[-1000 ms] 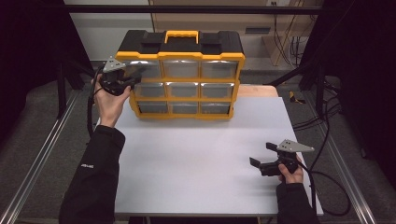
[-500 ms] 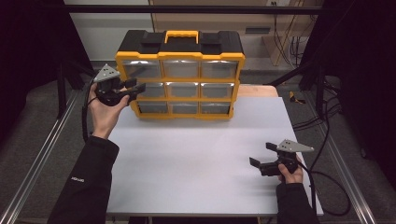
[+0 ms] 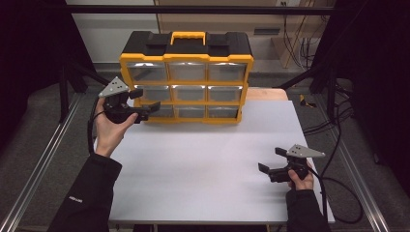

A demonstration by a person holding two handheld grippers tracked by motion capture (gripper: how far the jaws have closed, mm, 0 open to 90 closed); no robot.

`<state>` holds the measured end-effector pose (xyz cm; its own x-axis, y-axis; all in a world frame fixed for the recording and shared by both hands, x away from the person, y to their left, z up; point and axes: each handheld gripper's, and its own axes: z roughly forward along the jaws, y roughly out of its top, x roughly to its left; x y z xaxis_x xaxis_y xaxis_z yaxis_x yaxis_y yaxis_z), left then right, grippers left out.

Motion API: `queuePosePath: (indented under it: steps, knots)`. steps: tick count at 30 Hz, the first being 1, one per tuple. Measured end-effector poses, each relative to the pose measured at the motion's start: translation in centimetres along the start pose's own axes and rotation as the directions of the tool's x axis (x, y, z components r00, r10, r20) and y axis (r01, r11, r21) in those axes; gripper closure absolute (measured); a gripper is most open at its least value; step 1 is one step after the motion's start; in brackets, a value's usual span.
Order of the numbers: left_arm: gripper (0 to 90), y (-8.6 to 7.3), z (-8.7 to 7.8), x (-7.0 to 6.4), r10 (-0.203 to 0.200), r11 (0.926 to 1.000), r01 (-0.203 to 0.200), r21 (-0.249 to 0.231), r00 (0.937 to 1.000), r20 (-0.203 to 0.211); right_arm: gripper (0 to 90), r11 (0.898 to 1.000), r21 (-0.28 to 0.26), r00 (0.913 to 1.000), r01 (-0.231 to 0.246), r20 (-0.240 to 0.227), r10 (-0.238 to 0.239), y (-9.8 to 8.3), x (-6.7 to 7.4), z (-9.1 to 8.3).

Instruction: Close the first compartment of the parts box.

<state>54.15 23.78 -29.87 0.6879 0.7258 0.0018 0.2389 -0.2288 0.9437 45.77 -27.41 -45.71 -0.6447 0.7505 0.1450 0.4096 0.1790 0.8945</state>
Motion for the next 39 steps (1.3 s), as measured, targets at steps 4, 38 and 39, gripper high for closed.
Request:
queuePosePath:
  steps: [4, 38, 39]
  knots:
    - [7.8, -0.8, -0.2, -0.4, -0.005, 1.0, 0.005, -0.008, 0.9999, 0.011, 1.1, 1.0, 0.004, 1.0, -0.002, 0.0, 0.002, 0.0, 0.0, 0.0]
    - [1.9, -11.8, -1.0, -1.9, -0.056, 0.9984, 0.057, -0.004, 0.993, 0.104, 1.1, 1.0, 0.007, 1.0, 0.005, 0.001, -0.005, -0.1, 0.0, 0.1]
    - [1.9, -12.1, -1.1, -1.8, -0.057, 0.9984, 0.057, 0.0, 0.9928, 0.106, 1.1, 1.0, 0.007, 1.0, 0.006, 0.001, -0.006, -0.1, 0.0, 0.1]
